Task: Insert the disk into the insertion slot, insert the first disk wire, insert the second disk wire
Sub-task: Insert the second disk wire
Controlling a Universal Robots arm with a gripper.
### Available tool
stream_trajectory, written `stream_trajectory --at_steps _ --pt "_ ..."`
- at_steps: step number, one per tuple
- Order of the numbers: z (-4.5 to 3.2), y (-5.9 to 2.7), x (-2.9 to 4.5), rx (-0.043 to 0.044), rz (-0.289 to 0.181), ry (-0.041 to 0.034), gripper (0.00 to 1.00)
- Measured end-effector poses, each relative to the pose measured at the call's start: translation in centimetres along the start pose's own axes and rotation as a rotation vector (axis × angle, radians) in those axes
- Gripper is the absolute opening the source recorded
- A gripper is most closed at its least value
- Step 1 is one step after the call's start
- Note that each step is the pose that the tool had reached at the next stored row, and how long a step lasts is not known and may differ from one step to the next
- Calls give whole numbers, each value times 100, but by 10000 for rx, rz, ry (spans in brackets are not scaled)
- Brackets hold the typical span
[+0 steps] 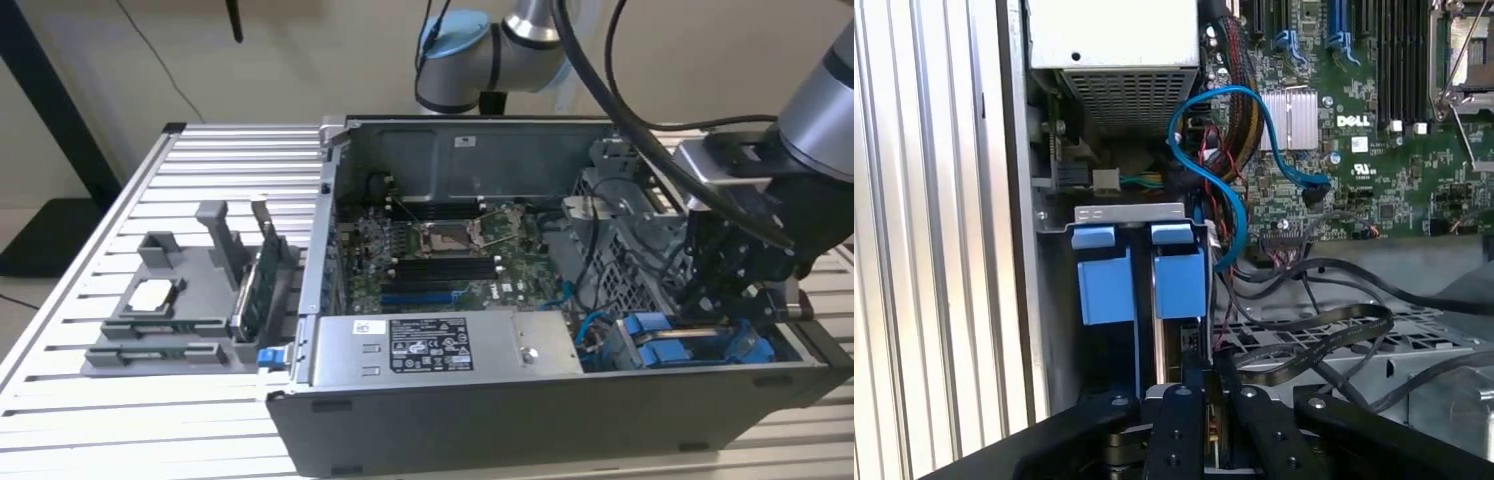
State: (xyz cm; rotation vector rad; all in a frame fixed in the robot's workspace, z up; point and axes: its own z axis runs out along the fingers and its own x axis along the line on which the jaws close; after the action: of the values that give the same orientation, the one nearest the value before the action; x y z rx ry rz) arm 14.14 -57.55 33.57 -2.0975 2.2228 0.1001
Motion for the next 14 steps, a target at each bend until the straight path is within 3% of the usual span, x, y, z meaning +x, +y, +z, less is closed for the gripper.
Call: stream_trajectory --at_steps 4,7,14 --pt "-96 2 -11 -11 3 -132 16" --pt "-174 3 -16 -15 3 -191 16" --pt "-186 31 66 -15 8 -203 16"
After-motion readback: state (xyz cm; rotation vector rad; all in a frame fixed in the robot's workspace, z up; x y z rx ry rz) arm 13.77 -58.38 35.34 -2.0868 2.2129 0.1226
